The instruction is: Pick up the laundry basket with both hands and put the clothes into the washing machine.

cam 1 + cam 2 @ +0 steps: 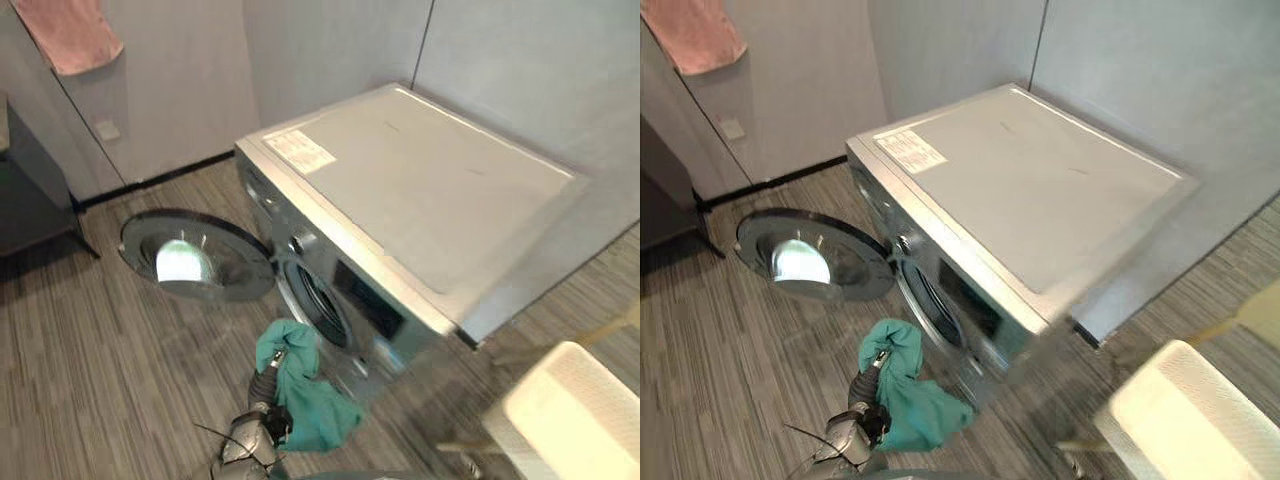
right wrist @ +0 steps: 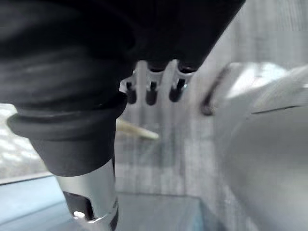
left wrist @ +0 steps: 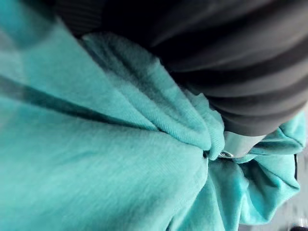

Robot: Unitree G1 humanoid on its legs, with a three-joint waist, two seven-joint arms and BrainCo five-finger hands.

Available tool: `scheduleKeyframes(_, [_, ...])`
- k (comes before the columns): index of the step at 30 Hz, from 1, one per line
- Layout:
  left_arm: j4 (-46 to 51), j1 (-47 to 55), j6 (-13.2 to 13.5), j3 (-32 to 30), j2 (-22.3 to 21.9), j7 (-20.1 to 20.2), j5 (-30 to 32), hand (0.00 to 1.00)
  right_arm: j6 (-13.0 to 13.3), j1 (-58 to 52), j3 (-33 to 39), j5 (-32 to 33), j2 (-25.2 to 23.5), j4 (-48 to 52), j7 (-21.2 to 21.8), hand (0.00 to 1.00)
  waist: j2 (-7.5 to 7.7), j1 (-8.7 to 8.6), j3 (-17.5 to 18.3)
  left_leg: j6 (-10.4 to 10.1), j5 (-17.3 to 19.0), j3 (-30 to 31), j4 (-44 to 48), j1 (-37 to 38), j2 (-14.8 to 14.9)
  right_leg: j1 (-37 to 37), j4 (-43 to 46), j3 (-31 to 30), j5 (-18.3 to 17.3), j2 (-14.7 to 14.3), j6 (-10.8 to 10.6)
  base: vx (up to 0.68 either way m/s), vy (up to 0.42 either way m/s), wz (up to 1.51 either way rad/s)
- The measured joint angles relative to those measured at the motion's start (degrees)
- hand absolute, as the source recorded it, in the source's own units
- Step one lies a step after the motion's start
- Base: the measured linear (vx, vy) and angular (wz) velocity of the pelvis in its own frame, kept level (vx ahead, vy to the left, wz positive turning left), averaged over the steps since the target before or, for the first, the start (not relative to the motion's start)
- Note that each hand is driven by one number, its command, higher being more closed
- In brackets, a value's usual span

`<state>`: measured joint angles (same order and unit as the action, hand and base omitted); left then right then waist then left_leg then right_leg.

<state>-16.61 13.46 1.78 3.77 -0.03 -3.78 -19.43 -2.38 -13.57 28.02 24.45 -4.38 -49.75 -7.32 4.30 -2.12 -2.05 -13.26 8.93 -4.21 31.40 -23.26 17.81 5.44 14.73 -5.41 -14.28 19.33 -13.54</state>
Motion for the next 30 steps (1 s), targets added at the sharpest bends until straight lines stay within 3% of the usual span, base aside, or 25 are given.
scheduleKeyframes(1, [0.2, -0.7, 0.2, 0.1, 0.7, 0.0, 0.1, 1.0, -0.1, 1.0, 0.3, 0.2, -0.7, 0.3, -0.1, 0.0, -0.75, 0.08, -0.1, 1.1, 0.5, -2.3, 0.3, 0.4, -0.1, -1.9, -0.2, -1.4, 8.1, 0.5, 1.0, 0.39, 0.724, -0.49])
scheduleKeyframes(2, [0.4, -0.7, 0.7, 0.1, 0.9, 0.0, 0.4, 1.0, -0.1, 2.0, 0.2, 0.2, -0.7, 0.9, -0.1, 0.0, -1.49, 0.45, -0.2, 2.7, 0.9, -5.0, -1.2, 2.4, -0.6, -3.3, 0.0, -1.9, 16.2, 0.8, 3.4, 0.32, 0.587, -0.64])
scheduleKeyframes(3, [0.4, -0.7, 0.9, 0.2, 0.9, 0.0, 0.5, 1.0, -0.2, 2.4, 0.1, 0.2, -0.7, 1.2, -0.1, 0.0, -1.99, 0.54, -0.5, 3.6, 0.8, -6.3, -2.9, 4.2, -0.8, -4.3, 0.8, -2.2, 19.4, 1.1, 5.0, 0.28, 0.497, -0.69])
scheduleKeyframes(4, [0.4, -0.9, 1.3, 0.5, 0.9, 0.0, 0.5, 1.0, -0.2, 2.8, 0.0, 0.2, -0.7, 2.0, 0.0, 0.0, -2.16, 0.54, -0.5, 4.8, 0.5, -9.4, -6.6, 8.1, -1.5, -7.0, 4.3, -2.6, 20.0, 1.4, 7.7, 0.21, 0.313, -0.68])
scheduleKeyframes(5, [0.4, -1.1, 1.7, 0.6, 0.8, -0.1, 0.5, 1.0, -0.1, 3.1, -0.7, 0.2, -0.7, 2.8, 0.0, 0.0, -2.3, 0.24, -0.6, 5.7, 0.0, -12.3, -10.5, 11.6, -2.3, -10.8, 10.4, -2.4, 16.1, 0.4, 10.8, 0.24, 0.356, -0.69])
scheduleKeyframes(6, [0.4, -1.1, 1.9, 0.6, 0.8, -0.1, 0.5, 1.0, -0.1, 3.1, -1.1, 0.2, -0.7, 3.0, 0.0, 0.0, -2.44, 0.03, -0.7, 5.9, -0.2, -13.8, -12.2, 13.4, -2.5, -12.8, 13.6, -2.3, 13.8, -0.4, 11.5, 0.17, 0.242, -0.75])
scheduleKeyframes(8, [0.4, -1.1, 2.0, 0.6, 0.7, -0.2, 0.5, 1.0, -0.1, 3.2, -2.0, 0.1, -0.6, 3.3, 0.0, 0.0, -2.8, -0.19, -0.9, 6.3, -0.4, -19.1, -17.2, 18.6, -2.8, -19.2, 22.3, 1.1, 7.3, -4.3, 10.4, 0.1, 0.077, -1.12])
scheduleKeyframes(9, [0.4, -1.1, 2.0, 0.6, 0.4, -0.3, 0.5, 1.0, -0.2, 3.3, -2.2, 0.0, -0.6, 3.3, -0.1, 0.0, -3.16, -0.38, -1.1, 6.1, -0.5, -23.6, -19.4, 22.0, -2.9, -23.1, 25.5, 7.6, 4.3, -7.4, 9.8, 0.12, -0.007, -1.29])
scheduleKeyframes(10, [0.4, -1.1, 2.0, 0.6, 0.1, -0.3, 0.5, 1.0, -0.1, 3.3, -2.2, -0.1, -0.6, 3.3, -0.1, 0.0, -3.13, -0.68, -1.2, 5.9, -0.3, -25.1, -19.8, 22.9, -3.0, -23.9, 25.2, 11.2, 4.3, -8.2, 9.7, 0.15, -0.095, -1.49])
scheduleKeyframes(11, [0.1, -1.3, 1.8, 0.6, -1.0, -0.3, 0.5, 1.0, 0.1, 3.4, -2.0, -0.4, -0.7, 3.4, -0.1, 0.0, -3.57, -1.11, -1.3, 5.3, 0.6, -28.3, -20.7, 24.6, -3.0, -24.6, 22.9, 19.2, 2.4, -10.0, 11.5, 0.19, -0.089, -1.34])
scheduleKeyframes(13, [0.2, -1.5, 1.7, 0.8, -2.5, -0.3, 0.5, 1.0, 1.1, 3.7, -1.8, -0.3, -0.6, 3.9, -0.1, 0.0, -4.56, -0.86, -1.7, 4.5, 0.7, -30.9, -21.9, 25.5, -2.2, -23.6, 19.8, 19.3, 1.9, -11.7, 10.9, 0.19, -0.075, -1.06])
scheduleKeyframes(14, [0.2, -2.7, 1.1, 1.4, -3.3, -0.4, 0.4, 1.0, 2.0, 4.2, -0.6, -0.3, -0.7, 4.4, -0.1, 0.0, -6.13, -2.16, -2.7, 3.7, -1.0, -31.8, -23.7, 25.9, -2.2, -23.6, 18.0, 20.0, 1.6, -13.0, 11.5, 0.11, -0.048, -0.33])
scheduleKeyframes(15, [0.2, -2.8, 1.0, 1.7, -3.3, -0.4, 0.4, 1.0, 2.0, 4.1, -0.3, -0.3, -0.8, 4.4, -0.1, 0.0, -6.13, -2.36, -2.8, 4.0, -1.5, -31.8, -24.2, 26.0, -2.4, -23.6, 17.7, 19.9, 1.3, -13.1, 11.9, 0.18, -0.101, -0.16])
scheduleKeyframes(17, [-1.5, -1.9, 0.3, 2.3, -3.7, -0.6, 0.6, 1.0, 1.9, 2.4, 0.8, -0.2, -0.8, 3.7, -0.1, 0.0, -6.29, -2.77, -2.8, 7.5, -4.0, -29.2, -25.4, 27.7, -2.6, -19.6, 13.8, 20.1, 0.1, -14.1, 14.0, 0.23, -0.189, 0.21])
scheduleKeyframes(18, [-1.9, -1.6, -0.2, 2.5, -3.8, -0.6, 0.8, 1.0, 1.9, 2.0, 1.1, -0.2, -0.8, 3.6, -0.1, 0.0, -6.3, -2.77, -2.9, 8.0, -4.6, -28.6, -25.0, 28.5, -2.5, -17.8, 12.9, 20.4, 0.1, -14.2, 14.0, 0.27, -0.196, 0.48])
scheduleKeyframes(20, [-2.0, 0.4, -1.4, 3.6, -3.7, -0.6, 1.2, 1.0, 2.0, 1.6, 2.0, -0.2, -0.8, 3.3, -0.1, 0.0, -6.11, -3.14, -2.9, 7.6, -5.1, -27.5, -19.4, 29.8, -1.2, -11.9, 10.2, 21.2, 0.1, -14.1, 14.0, 0.19, -0.098, 0.37])
scheduleKeyframes(22, [-2.0, 1.8, -1.7, 4.7, -3.6, -0.6, 1.2, 1.0, 2.2, 2.0, 2.4, 0.0, -0.7, 3.1, 0.0, 0.0, -5.88, -2.84, -3.0, 7.4, -5.3, -24.7, -6.7, 26.5, 1.0, -7.7, 7.0, 21.0, 0.1, -13.9, 14.0, 0.11, -0.053, -0.02])
scheduleKeyframes(23, [-2.0, 2.4, -2.1, 5.3, -3.5, -0.5, 1.1, 1.0, 2.1, 2.3, 2.4, 0.2, -0.5, 3.5, 0.0, 0.0, -6.15, -1.77, -3.3, 5.5, -7.9, -19.8, 6.2, 21.1, 3.3, -5.5, 4.6, 19.6, 0.1, -14.0, 14.0, 0.09, 0.021, -0.42])
scheduleKeyframes(24, [-2.0, 2.6, -2.2, 5.4, -3.3, -0.3, 1.1, 1.0, 2.0, 2.5, 2.3, 0.2, -0.4, 3.5, 0.0, 0.0, -6.3, -1.27, -3.5, 4.9, -8.3, -17.3, 11.0, 18.3, 3.5, -4.9, 3.7, 18.6, 0.1, -13.5, 14.0, 0.11, 0.13, -0.67])
scheduleKeyframes(26, [-2.0, 3.3, -2.5, 5.4, -2.9, 0.0, 1.1, 1.0, 1.8, 2.6, 1.3, -0.3, -0.3, 3.3, -0.3, 0.0, -6.12, -0.06, -3.8, 7.5, -1.7, -12.3, 23.8, 10.8, 2.7, -3.1, 1.1, 14.8, 0.3, -12.2, 13.7, 0.08, 0.223, -0.62])
scheduleKeyframes(29, [-1.8, 3.6, -2.5, 4.9, -2.8, 0.0, 1.1, 1.0, 1.8, 2.8, -0.4, -0.5, -0.4, 3.4, -0.3, 0.0, -4.4, 0.3, -4.2, 10.5, 0.4, -11.5, 19.0, 9.1, 3.8, -2.1, -0.2, 12.1, 1.2, -9.9, 12.1, 0.05, 0.238, -0.57])
scheduleKeyframes(30, [-1.2, 3.9, -2.5, 4.7, -2.8, 0.0, 1.0, 1.0, 1.9, 3.2, -1.1, -0.6, 0.0, 3.6, -0.2, 0.0, -4.17, 0.82, -4.1, 11.0, 0.3, -9.6, 11.8, 9.3, 4.2, -2.9, -0.2, 9.9, 1.6, -8.9, 11.4, 0.05, 0.394, -0.94])
